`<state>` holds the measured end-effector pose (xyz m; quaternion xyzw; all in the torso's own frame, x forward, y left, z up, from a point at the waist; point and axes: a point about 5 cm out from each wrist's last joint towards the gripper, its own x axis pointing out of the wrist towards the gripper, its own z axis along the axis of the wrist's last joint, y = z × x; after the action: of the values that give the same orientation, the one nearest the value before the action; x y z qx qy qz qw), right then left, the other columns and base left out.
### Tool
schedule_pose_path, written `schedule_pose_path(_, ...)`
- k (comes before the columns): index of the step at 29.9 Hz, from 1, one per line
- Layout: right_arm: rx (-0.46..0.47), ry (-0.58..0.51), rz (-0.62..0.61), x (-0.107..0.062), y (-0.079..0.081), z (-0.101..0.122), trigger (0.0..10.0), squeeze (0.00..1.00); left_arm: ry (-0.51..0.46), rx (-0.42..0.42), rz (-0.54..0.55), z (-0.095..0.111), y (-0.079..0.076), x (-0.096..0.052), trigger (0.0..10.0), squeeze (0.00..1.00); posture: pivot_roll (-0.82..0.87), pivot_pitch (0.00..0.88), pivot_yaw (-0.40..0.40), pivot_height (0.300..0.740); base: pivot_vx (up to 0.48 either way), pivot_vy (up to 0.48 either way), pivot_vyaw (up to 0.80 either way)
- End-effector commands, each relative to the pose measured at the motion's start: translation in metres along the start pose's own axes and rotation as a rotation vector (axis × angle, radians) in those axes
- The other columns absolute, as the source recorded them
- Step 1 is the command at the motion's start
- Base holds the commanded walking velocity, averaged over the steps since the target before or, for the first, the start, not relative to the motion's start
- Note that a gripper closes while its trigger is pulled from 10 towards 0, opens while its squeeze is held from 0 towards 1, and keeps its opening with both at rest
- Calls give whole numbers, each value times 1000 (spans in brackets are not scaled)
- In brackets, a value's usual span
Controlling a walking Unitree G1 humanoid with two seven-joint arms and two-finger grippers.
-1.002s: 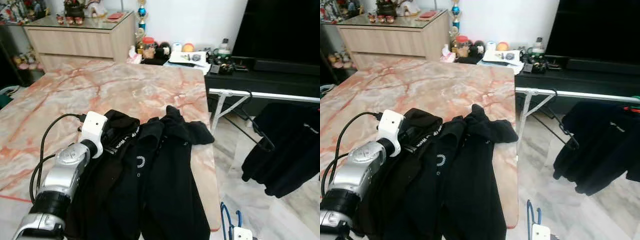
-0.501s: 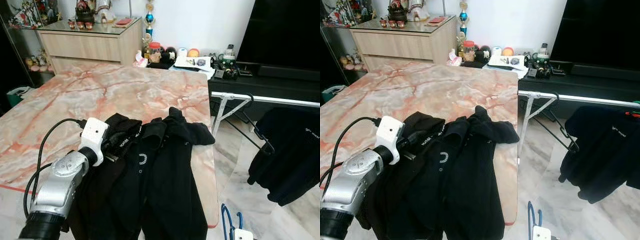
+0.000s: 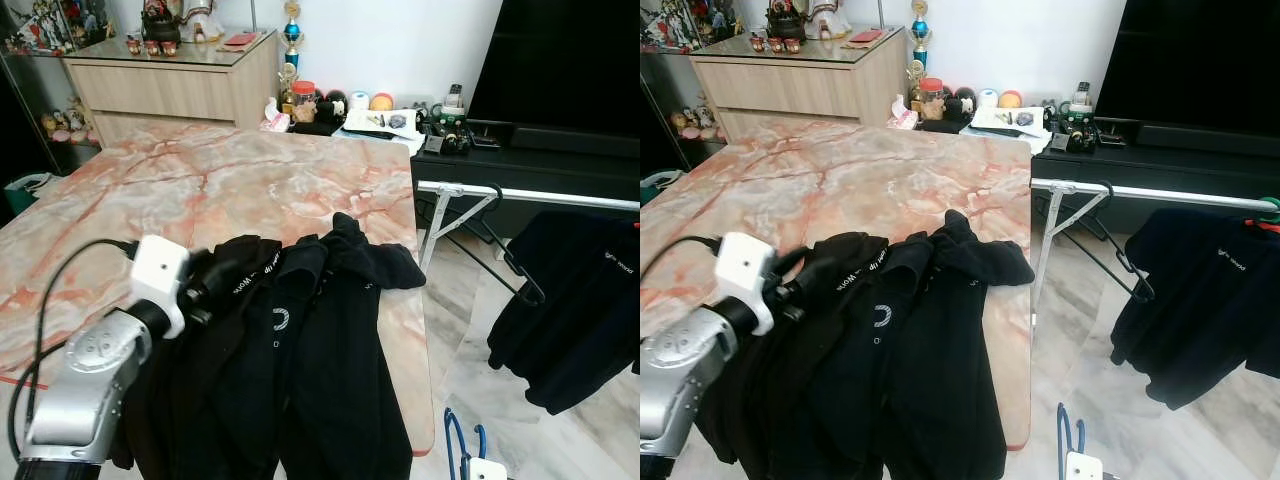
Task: Hang hanger
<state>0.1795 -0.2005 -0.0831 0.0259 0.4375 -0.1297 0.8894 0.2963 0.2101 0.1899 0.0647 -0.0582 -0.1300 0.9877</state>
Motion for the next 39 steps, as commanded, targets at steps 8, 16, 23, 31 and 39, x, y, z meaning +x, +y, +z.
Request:
schedule_pose_path(8,5,1,-3,-1,0,-2,10000,0,-52,-141,82,-4,-10,-11,10000,0,172,7,6,740,0,0,0)
schedule_pose_path(16,8,-6,-9,-1,-3,-2,10000,0,-26,-95,80,-7,-13,-13,10000,0,170,0,13,740,0,-272,0)
schedule_pose_path(23,13,-11,-15,-1,-3,-2,10000,0,-22,-106,73,-8,-13,-12,10000,0,161,0,24,740,0,-480,0)
schedule_pose_path(31,15,-15,-20,-1,-4,-1,10000,0,-25,-105,69,-8,-14,-13,10000,0,163,0,23,740,0,-480,0)
schedule_pose_path(39,12,-19,-21,-1,-4,-1,10000,0,-13,-96,44,-10,-17,-15,10000,0,163,0,22,740,0,-480,0)
